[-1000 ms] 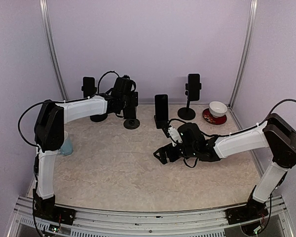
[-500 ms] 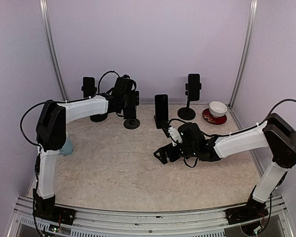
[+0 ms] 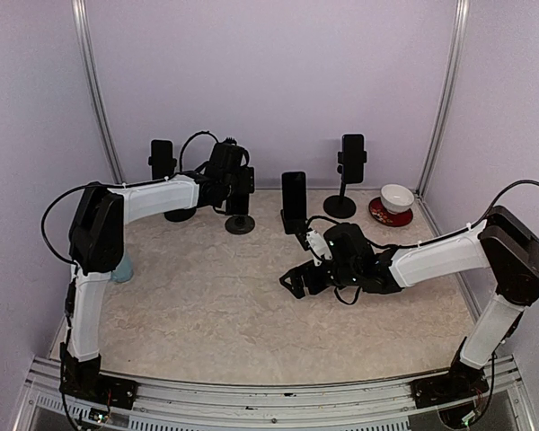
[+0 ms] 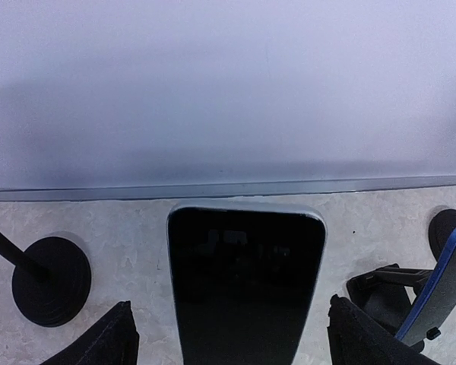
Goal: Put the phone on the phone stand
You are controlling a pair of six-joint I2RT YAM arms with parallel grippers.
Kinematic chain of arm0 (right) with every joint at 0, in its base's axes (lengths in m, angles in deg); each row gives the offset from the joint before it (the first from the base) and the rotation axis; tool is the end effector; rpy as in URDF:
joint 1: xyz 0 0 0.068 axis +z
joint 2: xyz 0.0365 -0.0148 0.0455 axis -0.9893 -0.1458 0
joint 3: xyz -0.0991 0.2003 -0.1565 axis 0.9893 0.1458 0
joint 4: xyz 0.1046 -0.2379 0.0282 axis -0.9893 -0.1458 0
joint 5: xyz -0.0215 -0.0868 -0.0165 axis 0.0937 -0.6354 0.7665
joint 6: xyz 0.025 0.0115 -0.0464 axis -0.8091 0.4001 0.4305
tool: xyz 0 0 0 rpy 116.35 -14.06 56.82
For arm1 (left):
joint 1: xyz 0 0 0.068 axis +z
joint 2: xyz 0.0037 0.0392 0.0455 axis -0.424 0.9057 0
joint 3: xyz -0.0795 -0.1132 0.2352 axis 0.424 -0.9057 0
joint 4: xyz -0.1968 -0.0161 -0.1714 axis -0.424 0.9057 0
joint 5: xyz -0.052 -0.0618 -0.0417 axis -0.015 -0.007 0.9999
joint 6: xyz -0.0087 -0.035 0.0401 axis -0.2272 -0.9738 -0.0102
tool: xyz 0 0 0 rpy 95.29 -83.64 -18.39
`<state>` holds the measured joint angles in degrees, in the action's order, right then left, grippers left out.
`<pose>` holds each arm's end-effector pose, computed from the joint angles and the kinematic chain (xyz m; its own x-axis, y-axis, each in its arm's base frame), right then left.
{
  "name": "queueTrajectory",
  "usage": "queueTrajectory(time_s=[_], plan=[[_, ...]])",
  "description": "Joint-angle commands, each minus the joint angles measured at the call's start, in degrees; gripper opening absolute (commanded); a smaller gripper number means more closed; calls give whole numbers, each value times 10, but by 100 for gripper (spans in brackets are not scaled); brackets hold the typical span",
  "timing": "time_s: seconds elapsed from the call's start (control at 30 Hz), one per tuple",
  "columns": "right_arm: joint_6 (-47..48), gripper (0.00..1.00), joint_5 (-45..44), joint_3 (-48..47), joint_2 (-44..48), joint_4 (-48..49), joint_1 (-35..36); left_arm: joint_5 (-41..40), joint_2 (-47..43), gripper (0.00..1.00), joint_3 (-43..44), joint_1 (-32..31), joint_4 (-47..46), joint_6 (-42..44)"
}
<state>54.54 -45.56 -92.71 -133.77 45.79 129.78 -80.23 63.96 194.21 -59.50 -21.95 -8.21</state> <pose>0.2331 0.2625 0.1687 -0.6155 -0.1948 -0.7637 -0.5975 0.7472 0.2910 0.4411 -0.2815 0.2465 -0.3980 -0.0084 -0.9173 0.0428 0.9987 -0.0277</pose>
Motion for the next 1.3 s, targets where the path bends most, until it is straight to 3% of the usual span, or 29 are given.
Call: queueTrajectory(time_s=[0.0,0.37,0.63,0.8,1.27], plan=[[-4,100,1,-1,-6,6,-7,2,9,84,18,6,-15,-6],[-4,100,0,0,-7,6,-7,20,-12,85,-6,7,-23,-24],[-4,100,-2,-2,-11,5,-7,37,-68,98,-61,-2,-46,-34],[-4,100,-6,-2,-8,3,-7,30,-113,99,-98,-17,-53,-32],[10,100,-48,4,15,-7,-12,8,-292,99,-322,-82,-82,-40]])
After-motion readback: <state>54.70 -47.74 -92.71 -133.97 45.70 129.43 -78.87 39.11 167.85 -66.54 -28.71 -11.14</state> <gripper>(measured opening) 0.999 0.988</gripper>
